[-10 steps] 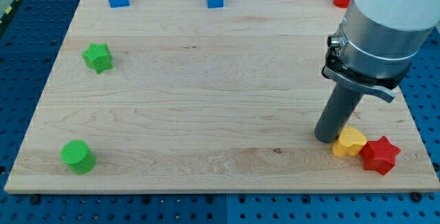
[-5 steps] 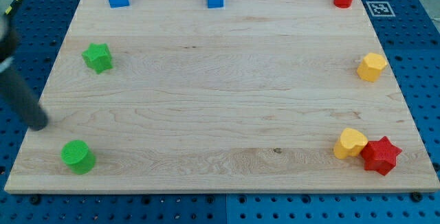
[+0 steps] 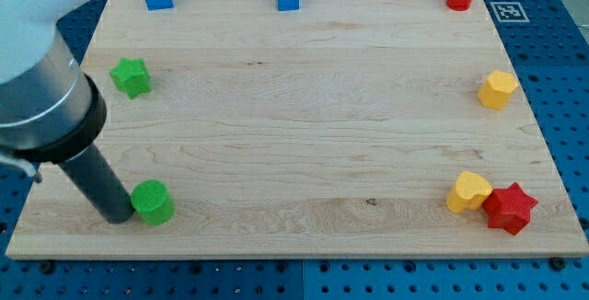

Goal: Move the green circle towards bottom center

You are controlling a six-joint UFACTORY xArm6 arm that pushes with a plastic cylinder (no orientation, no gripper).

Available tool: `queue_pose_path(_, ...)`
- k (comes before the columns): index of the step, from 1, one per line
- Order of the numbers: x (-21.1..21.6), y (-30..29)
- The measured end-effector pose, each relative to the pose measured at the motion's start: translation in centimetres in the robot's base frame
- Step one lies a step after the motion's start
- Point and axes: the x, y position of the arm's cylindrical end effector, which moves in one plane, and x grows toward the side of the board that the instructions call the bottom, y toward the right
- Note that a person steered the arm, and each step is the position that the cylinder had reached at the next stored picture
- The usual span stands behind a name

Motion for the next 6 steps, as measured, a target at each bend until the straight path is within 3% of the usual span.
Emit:
queue_pose_path(1, -0.6, 0.5)
queue_pose_path(2, 1.9, 3.3)
queue_pose_path(6, -0.7, 14.3)
